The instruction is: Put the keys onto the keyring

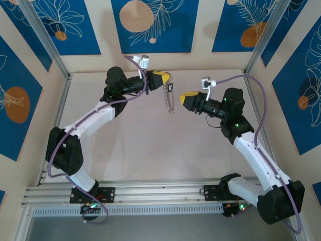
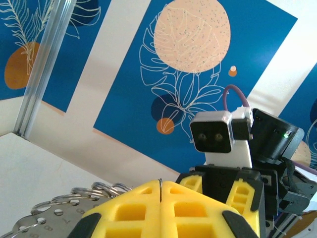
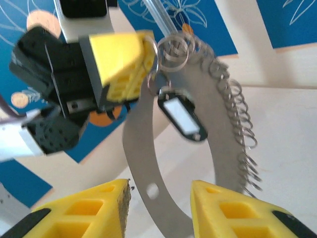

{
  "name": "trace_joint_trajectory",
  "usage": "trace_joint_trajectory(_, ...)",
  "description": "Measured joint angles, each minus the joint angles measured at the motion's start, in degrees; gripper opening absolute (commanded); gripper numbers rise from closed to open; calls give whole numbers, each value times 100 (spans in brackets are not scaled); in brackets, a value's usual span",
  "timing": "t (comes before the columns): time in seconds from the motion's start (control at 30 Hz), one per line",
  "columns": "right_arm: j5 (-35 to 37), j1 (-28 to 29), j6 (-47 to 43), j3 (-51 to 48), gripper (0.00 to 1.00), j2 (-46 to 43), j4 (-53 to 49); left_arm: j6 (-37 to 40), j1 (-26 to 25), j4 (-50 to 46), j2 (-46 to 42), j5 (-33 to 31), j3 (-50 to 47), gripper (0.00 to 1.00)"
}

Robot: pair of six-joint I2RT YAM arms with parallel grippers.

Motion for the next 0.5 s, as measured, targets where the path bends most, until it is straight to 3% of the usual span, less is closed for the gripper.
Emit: trace_joint_trajectory(0.5,7,-11,1220,857,33,1287,1451,-546,-22,605,0,-160,-247,0)
